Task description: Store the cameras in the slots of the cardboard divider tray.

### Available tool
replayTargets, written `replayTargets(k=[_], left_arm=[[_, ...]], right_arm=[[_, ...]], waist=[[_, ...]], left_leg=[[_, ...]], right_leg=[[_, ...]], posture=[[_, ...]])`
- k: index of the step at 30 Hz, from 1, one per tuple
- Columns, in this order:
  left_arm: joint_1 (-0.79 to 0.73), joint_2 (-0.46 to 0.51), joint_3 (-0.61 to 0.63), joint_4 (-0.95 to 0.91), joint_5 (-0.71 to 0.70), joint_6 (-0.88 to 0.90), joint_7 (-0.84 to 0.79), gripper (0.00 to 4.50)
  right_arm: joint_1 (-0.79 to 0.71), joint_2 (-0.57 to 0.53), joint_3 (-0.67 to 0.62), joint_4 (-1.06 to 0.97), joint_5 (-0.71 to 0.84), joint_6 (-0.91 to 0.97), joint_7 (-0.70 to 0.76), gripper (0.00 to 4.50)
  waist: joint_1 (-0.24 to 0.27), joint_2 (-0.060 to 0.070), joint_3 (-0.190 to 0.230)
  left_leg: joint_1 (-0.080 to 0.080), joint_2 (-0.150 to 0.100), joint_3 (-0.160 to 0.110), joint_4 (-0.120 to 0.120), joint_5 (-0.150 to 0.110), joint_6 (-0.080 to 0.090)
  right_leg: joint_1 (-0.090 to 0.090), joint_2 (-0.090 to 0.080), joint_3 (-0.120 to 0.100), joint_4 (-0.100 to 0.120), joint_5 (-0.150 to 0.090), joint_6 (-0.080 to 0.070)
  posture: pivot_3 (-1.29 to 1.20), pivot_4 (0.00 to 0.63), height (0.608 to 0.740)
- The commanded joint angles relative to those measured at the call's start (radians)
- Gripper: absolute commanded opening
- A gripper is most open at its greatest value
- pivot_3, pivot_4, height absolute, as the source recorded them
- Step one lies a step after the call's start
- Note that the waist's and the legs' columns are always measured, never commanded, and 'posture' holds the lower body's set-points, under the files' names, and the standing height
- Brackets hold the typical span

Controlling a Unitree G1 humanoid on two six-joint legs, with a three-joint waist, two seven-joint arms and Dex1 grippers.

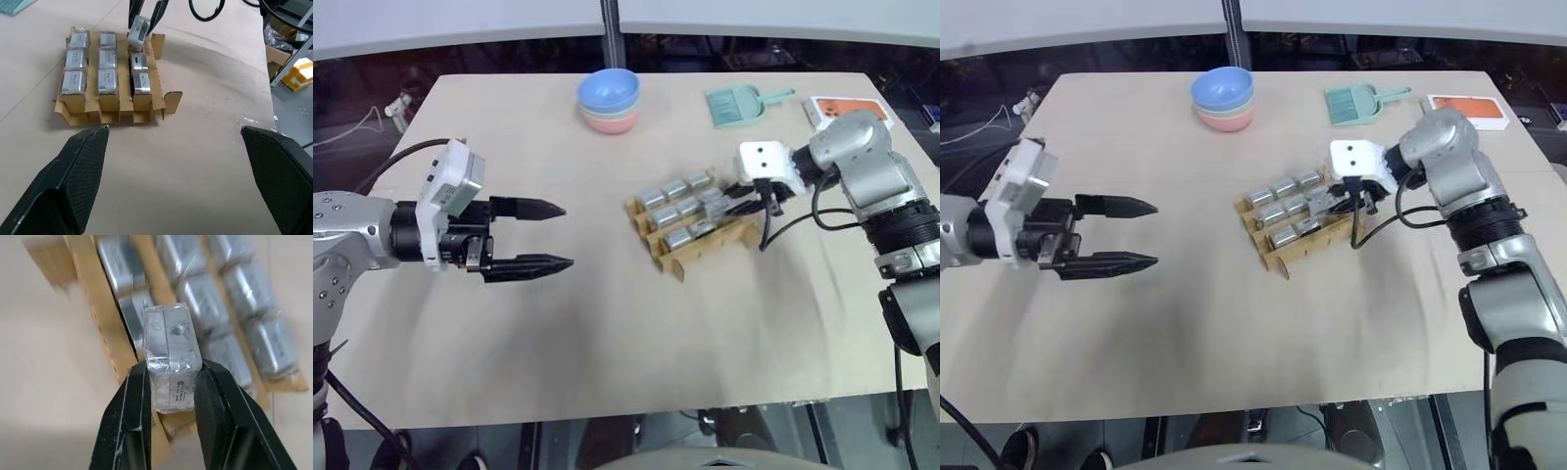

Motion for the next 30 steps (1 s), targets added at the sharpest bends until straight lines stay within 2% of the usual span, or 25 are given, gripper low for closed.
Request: replayTargets(k=[1,10,17,30], left_arm=[[-0.027,0.004,0.011,-0.004,-0.008,-0.015,-0.007,4.50],[-0.036,0.012,0.010,-0.002,-0.006,-0.013,-0.013,4.50],[-0.029,0.016,0.020,-0.007,-0.008,-0.007,-0.016,4.50],[-0.021,0.017,0.029,-0.013,-0.011,-0.001,-0.011,4.50]], right_arm=[[-0.021,-0.001,-0.041,0.126,0.036,-0.135,0.049,0.68],[-0.082,0.024,-0.027,0.386,0.050,-0.443,0.071,0.68],[-0.139,0.015,0.024,0.447,0.096,-0.471,0.072,0.68],[-0.147,-0.043,0.147,0.446,0.171,-0.494,0.072,0.68]], waist=[[0.001,0.000,0.000],[0.000,0.000,0.000],[0.001,0.000,0.000],[0.002,0.001,0.000]], left_leg=[[0.000,0.000,0.000,0.000,0.000,0.000],[0.000,0.000,0.000,0.000,0.000,0.000],[0.000,0.000,-0.001,0.000,0.000,0.000],[0.000,0.000,-0.001,0.000,0.000,0.000]], right_leg=[[0.000,0.000,0.000,0.000,0.000,0.000],[0.000,0.000,0.000,0.000,0.000,0.000],[0.000,0.000,0.000,0.000,0.000,0.000],[0.000,0.000,0.000,0.000,0.000,0.000]], posture=[[0.00,0.150,0.740],[0.00,0.150,0.740],[0.00,0.150,0.740],[0.00,0.150,0.740]])
